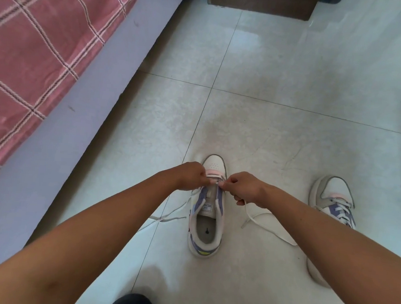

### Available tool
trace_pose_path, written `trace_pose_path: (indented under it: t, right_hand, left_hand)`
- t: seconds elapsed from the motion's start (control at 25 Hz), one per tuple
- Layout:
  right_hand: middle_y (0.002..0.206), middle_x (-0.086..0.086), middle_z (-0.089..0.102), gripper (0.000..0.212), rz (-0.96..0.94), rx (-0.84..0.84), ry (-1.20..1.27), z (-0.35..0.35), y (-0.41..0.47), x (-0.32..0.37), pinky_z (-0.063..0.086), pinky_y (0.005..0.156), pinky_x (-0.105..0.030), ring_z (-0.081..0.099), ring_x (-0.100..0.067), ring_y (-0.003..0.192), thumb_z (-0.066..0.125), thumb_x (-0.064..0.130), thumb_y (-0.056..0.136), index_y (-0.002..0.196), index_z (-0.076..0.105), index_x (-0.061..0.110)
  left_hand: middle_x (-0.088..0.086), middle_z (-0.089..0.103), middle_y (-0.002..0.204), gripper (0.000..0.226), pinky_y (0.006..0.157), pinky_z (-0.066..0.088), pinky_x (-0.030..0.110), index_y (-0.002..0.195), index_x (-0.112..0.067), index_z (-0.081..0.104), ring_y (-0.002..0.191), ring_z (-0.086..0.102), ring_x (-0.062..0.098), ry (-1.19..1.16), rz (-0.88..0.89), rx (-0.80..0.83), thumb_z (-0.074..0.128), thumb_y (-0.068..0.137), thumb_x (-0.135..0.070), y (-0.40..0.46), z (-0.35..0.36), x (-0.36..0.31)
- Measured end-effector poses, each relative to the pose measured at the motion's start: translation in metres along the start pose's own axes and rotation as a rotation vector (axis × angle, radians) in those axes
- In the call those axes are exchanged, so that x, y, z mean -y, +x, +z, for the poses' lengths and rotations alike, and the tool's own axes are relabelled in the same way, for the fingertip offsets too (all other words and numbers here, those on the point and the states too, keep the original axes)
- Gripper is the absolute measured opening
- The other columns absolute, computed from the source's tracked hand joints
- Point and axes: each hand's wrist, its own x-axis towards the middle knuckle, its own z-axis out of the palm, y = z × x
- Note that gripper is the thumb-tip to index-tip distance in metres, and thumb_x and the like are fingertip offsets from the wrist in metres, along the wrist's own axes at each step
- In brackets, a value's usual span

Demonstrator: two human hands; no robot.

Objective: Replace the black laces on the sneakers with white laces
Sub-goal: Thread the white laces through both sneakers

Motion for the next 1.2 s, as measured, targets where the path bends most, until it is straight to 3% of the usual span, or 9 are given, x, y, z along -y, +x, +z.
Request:
trace_pose_path:
  t: [0.16,0.28,0.4,0.56,0.68,0.76,0.96,1.2]
  right_hand:
    - [0.064,-0.003,0.043,0.027,-0.027,0.057,0.080,0.006,0.002,-0.003,0.043,0.056,-0.024,0.040,-0.013,0.054,0.053,0.028,0.095,0.073,0.048,0.013]
    - [0.077,-0.007,0.054,0.023,-0.054,0.038,0.182,0.006,0.002,-0.008,0.050,0.074,-0.030,0.052,-0.015,0.068,0.046,0.020,0.099,0.079,0.053,0.010]
    - [0.081,-0.006,0.058,0.024,-0.083,0.025,0.288,0.003,0.002,-0.016,0.047,0.091,-0.035,0.056,-0.015,0.076,0.044,0.019,0.100,0.082,0.055,0.009]
    - [0.075,-0.007,0.060,0.024,-0.091,-0.017,0.307,0.002,0.005,-0.017,0.050,0.075,-0.031,0.057,-0.015,0.067,0.050,0.025,0.097,0.082,0.055,0.008]
    - [0.057,0.000,0.049,0.024,-0.054,0.036,0.288,-0.001,0.006,-0.017,0.045,0.054,-0.025,0.042,-0.012,0.049,0.054,0.027,0.095,0.079,0.053,0.009]
    - [0.053,0.003,0.041,0.023,-0.040,0.053,0.217,-0.004,0.005,-0.019,0.037,0.048,-0.022,0.034,-0.011,0.048,0.057,0.028,0.094,0.078,0.055,0.011]
    - [0.059,0.000,0.047,0.022,-0.074,-0.053,0.104,-0.007,0.003,-0.022,0.038,0.048,-0.020,0.039,-0.010,0.050,0.054,0.024,0.095,0.078,0.060,0.011]
    - [0.062,-0.002,0.049,0.021,0.015,0.059,0.128,-0.020,-0.007,-0.029,0.040,0.050,-0.022,0.041,-0.012,0.053,0.056,0.025,0.094,0.088,0.063,0.006]
  left_hand:
    - [-0.003,0.044,0.070,0.033,0.054,0.029,0.023,0.066,-0.019,0.042,0.068,0.042,0.014,-0.074,0.021,-0.045,0.049,0.095,-0.033,0.003,0.009,0.000]
    - [-0.004,0.047,0.072,0.030,0.056,0.032,0.020,0.068,-0.019,0.043,0.064,0.042,0.008,-0.232,0.017,-0.098,0.043,0.098,-0.027,-0.001,0.012,0.012]
    - [-0.001,0.058,0.079,0.026,0.061,0.039,0.014,0.078,-0.009,0.052,0.072,0.052,0.010,-0.437,0.010,-0.131,0.044,0.098,-0.024,-0.008,0.021,0.024]
    - [-0.001,0.063,0.068,0.029,0.058,0.042,0.015,0.075,-0.011,0.052,0.058,0.055,0.006,-0.525,0.011,-0.132,0.047,0.098,-0.028,-0.007,0.022,0.024]
    - [0.000,0.055,0.060,0.031,0.052,0.042,0.017,0.069,-0.013,0.054,0.051,0.049,0.009,-0.580,-0.019,-0.094,0.056,0.094,-0.031,-0.007,0.019,0.024]
    - [0.000,0.049,0.058,0.031,0.051,0.038,0.018,0.065,-0.013,0.061,0.052,0.042,0.010,-0.584,-0.016,-0.081,0.060,0.091,-0.029,-0.009,0.014,0.029]
    - [0.001,0.059,0.060,0.032,0.052,0.037,0.015,0.067,-0.015,0.063,0.055,0.053,0.008,-0.475,-0.046,-0.182,0.054,0.094,-0.028,-0.011,0.015,0.034]
    - [-0.001,0.062,0.067,0.024,0.055,0.043,0.019,0.074,-0.013,0.068,0.053,0.056,0.007,-0.599,-0.054,-0.089,0.058,0.092,-0.027,-0.022,0.009,0.047]
